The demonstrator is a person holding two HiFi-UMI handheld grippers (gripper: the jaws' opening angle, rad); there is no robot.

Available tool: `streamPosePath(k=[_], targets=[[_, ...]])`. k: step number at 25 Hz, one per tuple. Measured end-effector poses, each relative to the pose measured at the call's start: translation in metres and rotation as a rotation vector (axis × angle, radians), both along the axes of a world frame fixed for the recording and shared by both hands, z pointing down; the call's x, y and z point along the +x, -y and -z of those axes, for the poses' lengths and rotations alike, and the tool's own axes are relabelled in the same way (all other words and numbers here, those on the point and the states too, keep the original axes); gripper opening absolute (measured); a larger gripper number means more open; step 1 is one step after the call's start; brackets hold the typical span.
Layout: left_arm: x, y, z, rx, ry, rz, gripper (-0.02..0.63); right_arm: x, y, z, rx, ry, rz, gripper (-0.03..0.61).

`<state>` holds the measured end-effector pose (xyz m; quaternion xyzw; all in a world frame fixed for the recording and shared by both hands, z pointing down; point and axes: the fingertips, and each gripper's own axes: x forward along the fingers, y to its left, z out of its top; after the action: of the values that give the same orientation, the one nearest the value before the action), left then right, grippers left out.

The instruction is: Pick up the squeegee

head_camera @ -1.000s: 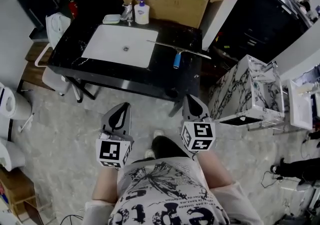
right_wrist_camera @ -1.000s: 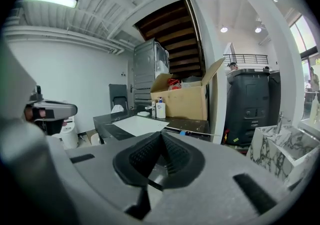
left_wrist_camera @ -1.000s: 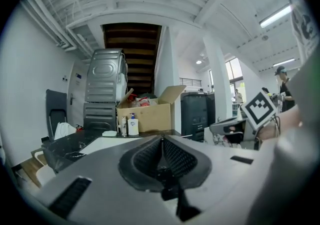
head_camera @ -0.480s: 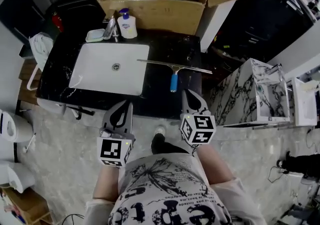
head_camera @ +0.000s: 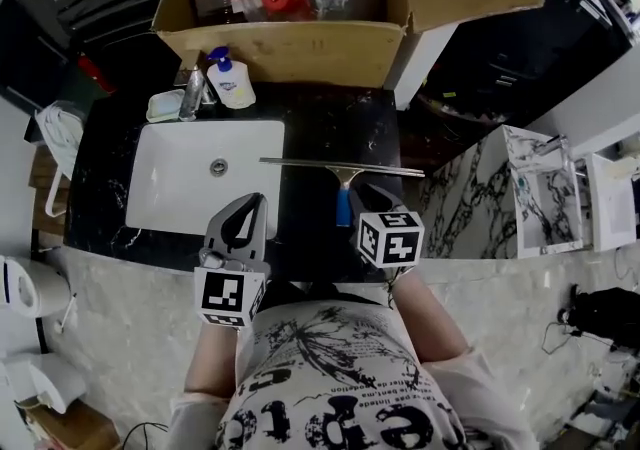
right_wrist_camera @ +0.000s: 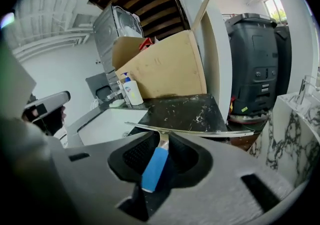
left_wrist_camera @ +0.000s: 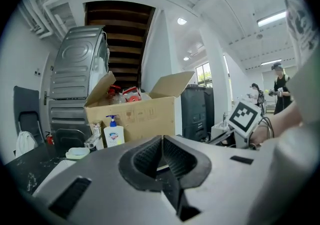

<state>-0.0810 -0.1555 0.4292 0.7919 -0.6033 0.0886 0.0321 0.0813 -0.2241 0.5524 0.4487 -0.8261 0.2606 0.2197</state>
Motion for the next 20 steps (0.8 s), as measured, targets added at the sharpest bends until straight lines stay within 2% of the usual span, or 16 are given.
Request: streamPosePath(k=[4, 9, 16, 20], targets=[[-0.014, 0.018, -0.007, -0.02, -0.013, -0.014, 0.012, -0.009, 0.006, -0.026, -0.12, -0.043, -0.016, 0.127], [-0.025, 0.031, -0.012, -0.037, -0.023, -0.087, 0.012, -0.015, 0.011, -0.052, -0.223, -0.116, -0.06, 0.173], [-0.06, 0.043, -0.006, -0.052, -0.019, -0.144, 0.012, -0.015, 0.024, -0.064, -0.263, -0.244, -0.184, 0.178], [-0.079, 0.047, -0.007, -0.063, -0.02, -0.15, 0.012, -0.016, 0.025, -0.074, -0.29, -0.267, -0.227, 0.173]])
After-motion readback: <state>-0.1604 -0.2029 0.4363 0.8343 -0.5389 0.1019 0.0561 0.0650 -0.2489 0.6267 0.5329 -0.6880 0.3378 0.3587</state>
